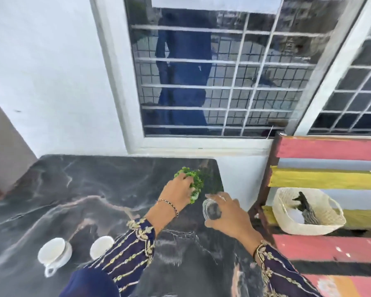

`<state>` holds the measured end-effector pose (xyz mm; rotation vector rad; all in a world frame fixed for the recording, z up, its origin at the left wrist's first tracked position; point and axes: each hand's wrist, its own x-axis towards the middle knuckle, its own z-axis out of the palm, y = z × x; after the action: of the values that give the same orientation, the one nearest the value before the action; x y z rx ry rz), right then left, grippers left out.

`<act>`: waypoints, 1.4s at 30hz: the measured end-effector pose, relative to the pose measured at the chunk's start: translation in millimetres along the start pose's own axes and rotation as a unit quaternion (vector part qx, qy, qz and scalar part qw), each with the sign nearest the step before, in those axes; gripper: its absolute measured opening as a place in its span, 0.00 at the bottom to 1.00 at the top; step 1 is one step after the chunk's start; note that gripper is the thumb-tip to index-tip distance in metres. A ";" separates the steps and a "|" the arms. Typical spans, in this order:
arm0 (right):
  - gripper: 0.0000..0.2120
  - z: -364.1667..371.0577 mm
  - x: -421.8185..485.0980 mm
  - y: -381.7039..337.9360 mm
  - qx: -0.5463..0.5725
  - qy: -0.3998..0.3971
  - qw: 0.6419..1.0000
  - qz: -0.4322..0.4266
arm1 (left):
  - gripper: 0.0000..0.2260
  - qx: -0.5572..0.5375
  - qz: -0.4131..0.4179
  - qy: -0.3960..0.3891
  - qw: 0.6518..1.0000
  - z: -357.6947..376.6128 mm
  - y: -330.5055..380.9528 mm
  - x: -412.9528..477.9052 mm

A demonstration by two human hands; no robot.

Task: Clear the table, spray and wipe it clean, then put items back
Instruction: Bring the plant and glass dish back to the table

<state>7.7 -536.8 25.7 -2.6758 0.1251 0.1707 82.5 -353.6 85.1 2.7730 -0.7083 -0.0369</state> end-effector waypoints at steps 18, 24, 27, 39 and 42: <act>0.41 52.4 230.9 -55.9 -0.043 -0.106 0.993 -0.001 | 0.13 -0.012 -0.120 -0.021 0.992 19.3 -163.7 84.8; 0.40 66.7 271.0 -63.6 -0.050 -0.114 0.992 -0.009 | 0.11 -0.045 -0.179 0.006 0.983 27.5 -201.0 90.7; 0.39 71.4 275.8 -64.5 -0.057 -0.117 0.991 -0.017 | 0.10 -0.050 -0.187 0.014 0.981 28.0 -210.4 91.0; 0.41 62.0 268.5 -91.5 -0.112 -0.130 0.985 0.013 | 0.11 -0.060 -0.192 0.025 0.979 13.2 -241.9 83.7; 0.38 69.0 264.3 -109.6 -0.152 -0.097 0.984 -0.002 | 0.11 -0.053 -0.185 0.020 0.981 5.2 -261.1 76.8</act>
<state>274.7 -424.0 -25.3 -2.9421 0.0349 0.4832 271.4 -171.7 12.1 2.7521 -0.1660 -0.0893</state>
